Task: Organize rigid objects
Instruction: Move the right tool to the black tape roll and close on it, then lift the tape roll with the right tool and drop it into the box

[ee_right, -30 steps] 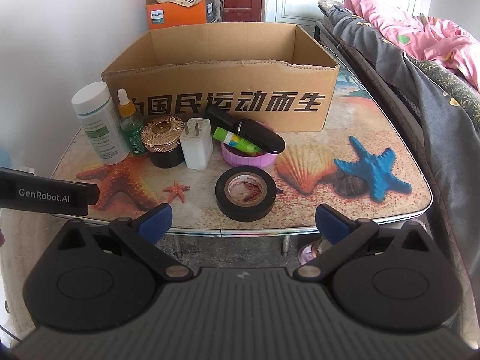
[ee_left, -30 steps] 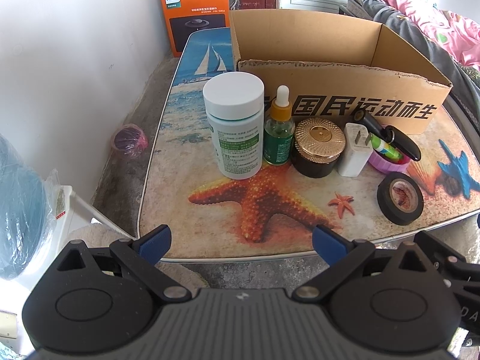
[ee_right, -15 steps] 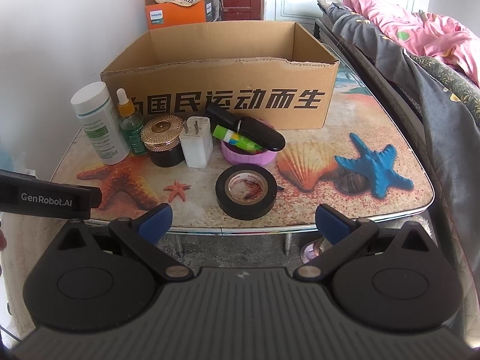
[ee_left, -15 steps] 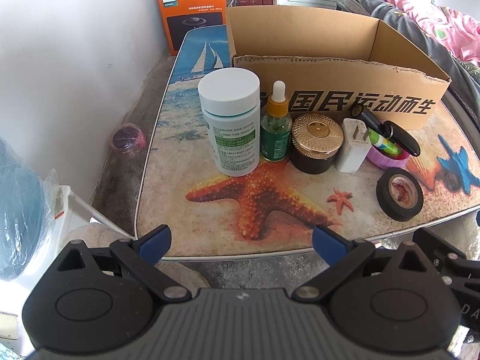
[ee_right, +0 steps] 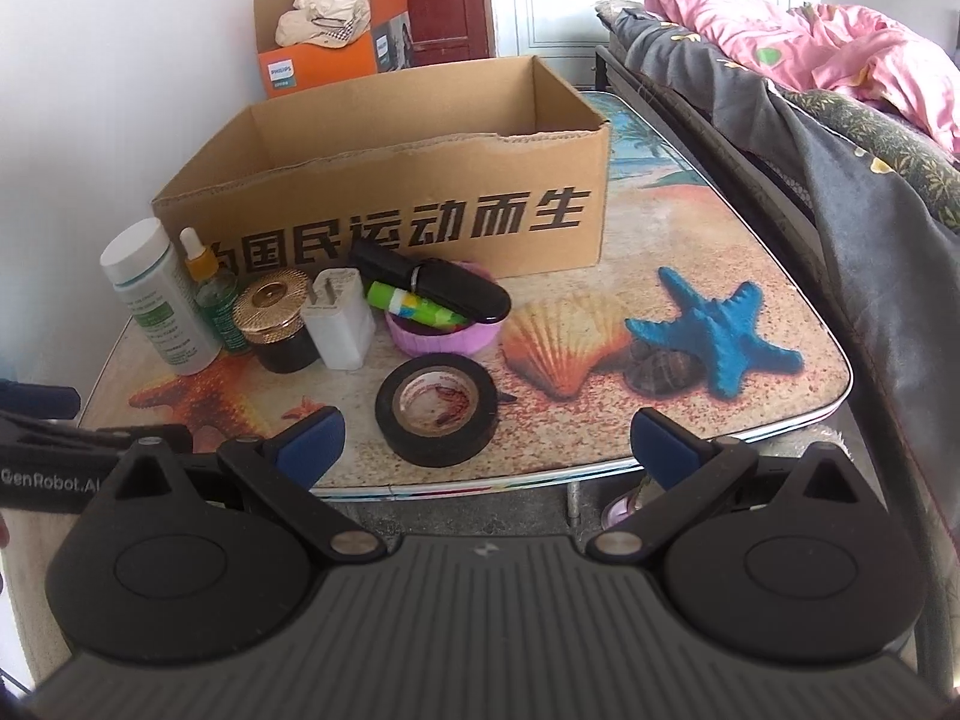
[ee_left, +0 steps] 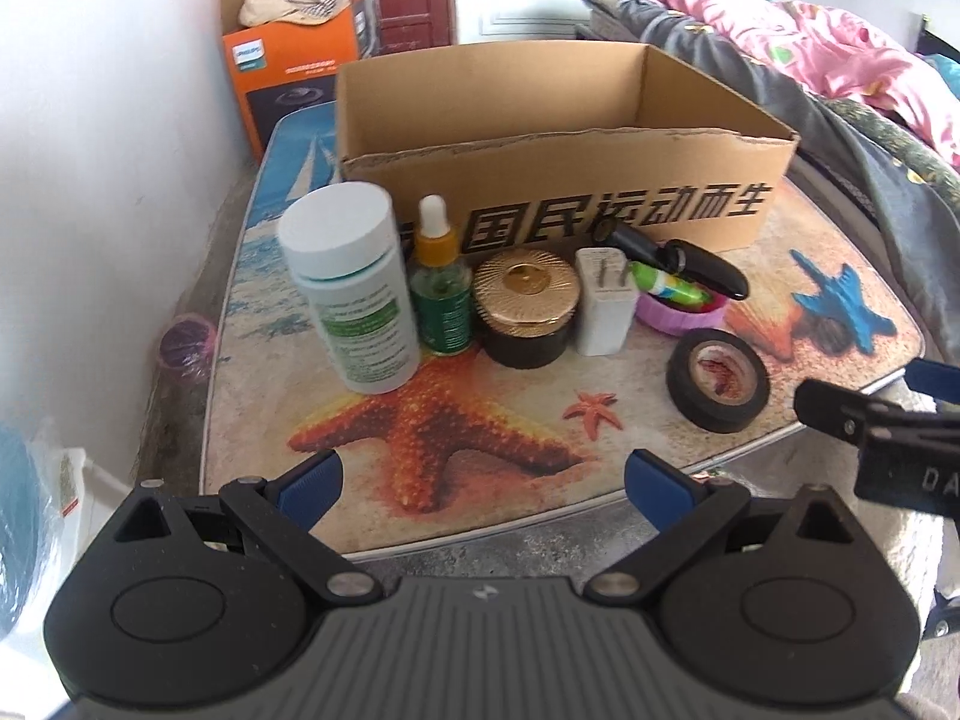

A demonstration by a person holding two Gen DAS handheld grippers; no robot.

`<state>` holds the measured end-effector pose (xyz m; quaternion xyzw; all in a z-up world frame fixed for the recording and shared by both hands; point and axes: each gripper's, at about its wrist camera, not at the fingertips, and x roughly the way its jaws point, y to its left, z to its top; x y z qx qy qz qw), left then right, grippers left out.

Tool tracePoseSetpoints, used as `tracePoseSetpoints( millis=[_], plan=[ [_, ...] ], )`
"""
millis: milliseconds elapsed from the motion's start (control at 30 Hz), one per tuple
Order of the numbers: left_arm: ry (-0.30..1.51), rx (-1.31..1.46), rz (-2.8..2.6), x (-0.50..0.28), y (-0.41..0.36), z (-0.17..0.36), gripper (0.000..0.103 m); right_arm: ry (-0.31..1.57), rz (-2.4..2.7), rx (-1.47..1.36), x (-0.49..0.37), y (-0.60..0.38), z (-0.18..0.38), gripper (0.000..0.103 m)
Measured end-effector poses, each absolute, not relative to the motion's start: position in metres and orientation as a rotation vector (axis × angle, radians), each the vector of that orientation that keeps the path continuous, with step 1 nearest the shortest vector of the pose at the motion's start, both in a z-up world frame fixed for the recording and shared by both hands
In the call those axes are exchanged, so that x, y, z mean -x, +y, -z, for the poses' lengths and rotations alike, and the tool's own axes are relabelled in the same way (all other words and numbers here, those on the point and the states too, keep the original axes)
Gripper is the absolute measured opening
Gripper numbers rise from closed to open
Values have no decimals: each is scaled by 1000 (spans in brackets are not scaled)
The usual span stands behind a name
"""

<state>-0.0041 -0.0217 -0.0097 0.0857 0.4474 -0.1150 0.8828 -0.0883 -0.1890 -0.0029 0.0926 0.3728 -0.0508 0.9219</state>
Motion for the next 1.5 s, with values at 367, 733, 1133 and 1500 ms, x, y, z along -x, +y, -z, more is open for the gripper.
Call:
tracePoseSetpoints(
  millis=[367, 733, 1133, 1500],
  plan=[
    [902, -265, 523, -5, -80, 26, 82, 840, -14, -319, 53, -223, 28, 70],
    [926, -396, 628, -17, -123, 45, 73, 921, -131, -331, 16, -228, 46, 37],
    [986, -407, 628, -36, -133, 61, 69, 960, -193, -285, 0, -228, 51, 22],
    [967, -388, 642, -31, -132, 59, 59, 955, -192, -252, 1, -224, 48, 16]
  ],
)
